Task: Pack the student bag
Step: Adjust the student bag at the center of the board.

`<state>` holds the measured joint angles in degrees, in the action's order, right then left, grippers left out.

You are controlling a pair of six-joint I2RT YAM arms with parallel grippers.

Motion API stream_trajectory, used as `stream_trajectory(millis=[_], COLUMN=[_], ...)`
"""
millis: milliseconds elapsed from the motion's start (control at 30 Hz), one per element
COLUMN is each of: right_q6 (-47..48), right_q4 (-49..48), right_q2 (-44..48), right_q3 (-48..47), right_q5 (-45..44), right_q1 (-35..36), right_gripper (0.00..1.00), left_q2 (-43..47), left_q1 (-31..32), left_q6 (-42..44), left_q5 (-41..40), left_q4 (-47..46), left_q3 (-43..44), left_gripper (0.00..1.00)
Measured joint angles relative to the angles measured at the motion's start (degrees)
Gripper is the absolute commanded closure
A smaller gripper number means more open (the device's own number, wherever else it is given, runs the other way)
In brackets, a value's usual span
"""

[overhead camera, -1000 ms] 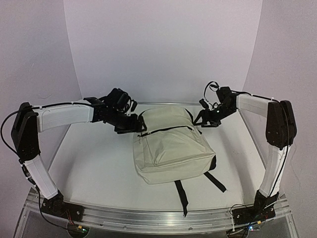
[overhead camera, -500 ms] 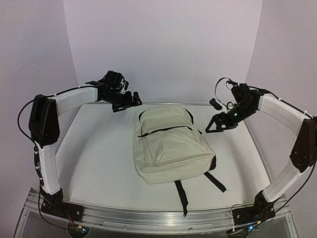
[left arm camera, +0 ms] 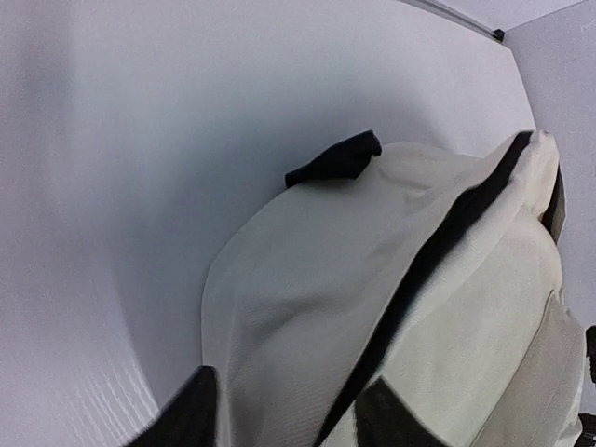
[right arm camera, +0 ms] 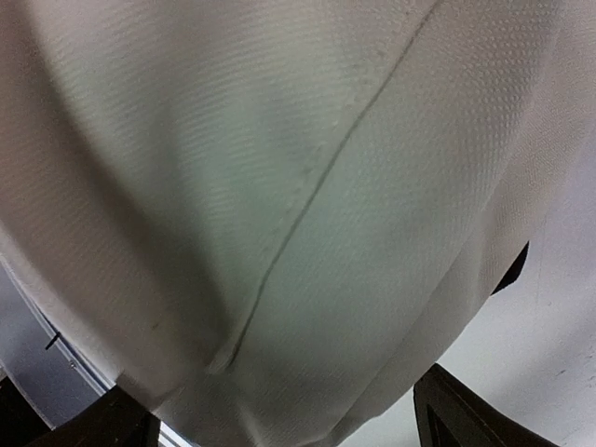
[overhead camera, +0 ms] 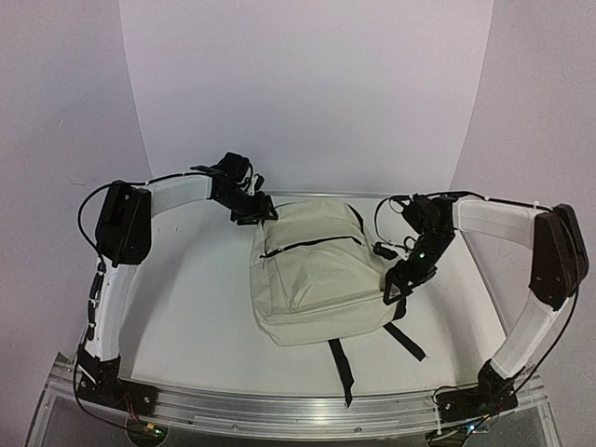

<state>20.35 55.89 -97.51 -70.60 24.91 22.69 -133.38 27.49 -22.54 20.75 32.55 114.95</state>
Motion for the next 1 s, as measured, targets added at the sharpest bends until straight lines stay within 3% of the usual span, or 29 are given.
stream_trajectory(millis=[200,333,467,533,633,733,833,933,1000], right_q6=[0.10,0.21,0.21,-0.14,-1.52,-2.67,-2.65,-2.41,-2.46], right_q4=[0.06,0.98,1.57,1.64,0.34,-2.86,-5.27,-4.95,-4.81], right_q2=[-9.45,-16.89,-23.71,-27.28,-31.56,-31.38,-27.38,-21.18,-17.29], right_q3=[-7.53,-16.63,-28.08,-34.77,-44.36,-47.28,-43.67,-36.07,-31.21], right_q5=[-3.67,-5.78,-8.51,-10.31,-11.50,-9.69,-7.00,-4.16,-1.41], right_q1=[-0.47,-1.76,-2.75,-3.24,-4.86,-6.72,-8.03,-8.47,-8.41], right_gripper=[0.09,0.08,0.06,0.05,0.04,0.04,0.03,0.04,0.03], left_q2=[10.82,20.32,26.07,27.07,28.16,30.89,35.56,39.68,41.31], left_q1=[0.21,0.21,1.83,3.67,7.34,10.80,12.33,10.20,7.98], left_q6=[-2.51,-5.40,-7.65,-8.02,-9.11,-10.65,-12.86,-15.42,-16.70], left_q5=[1.46,-0.43,-3.52,-5.08,-5.69,-4.29,-4.11,-5.58,-8.01], left_q4=[-7.49,-9.36,-8.87,-7.62,-5.48,-5.86,-7.05,-8.64,-10.06], left_q3=[-20.82,-32.77,-39.63,-40.64,-40.98,-43.20,-45.50,-46.47,-46.48], left_gripper=[0.91,1.00,1.00,0.91,0.65,0.45,0.30,0.16,0.12])
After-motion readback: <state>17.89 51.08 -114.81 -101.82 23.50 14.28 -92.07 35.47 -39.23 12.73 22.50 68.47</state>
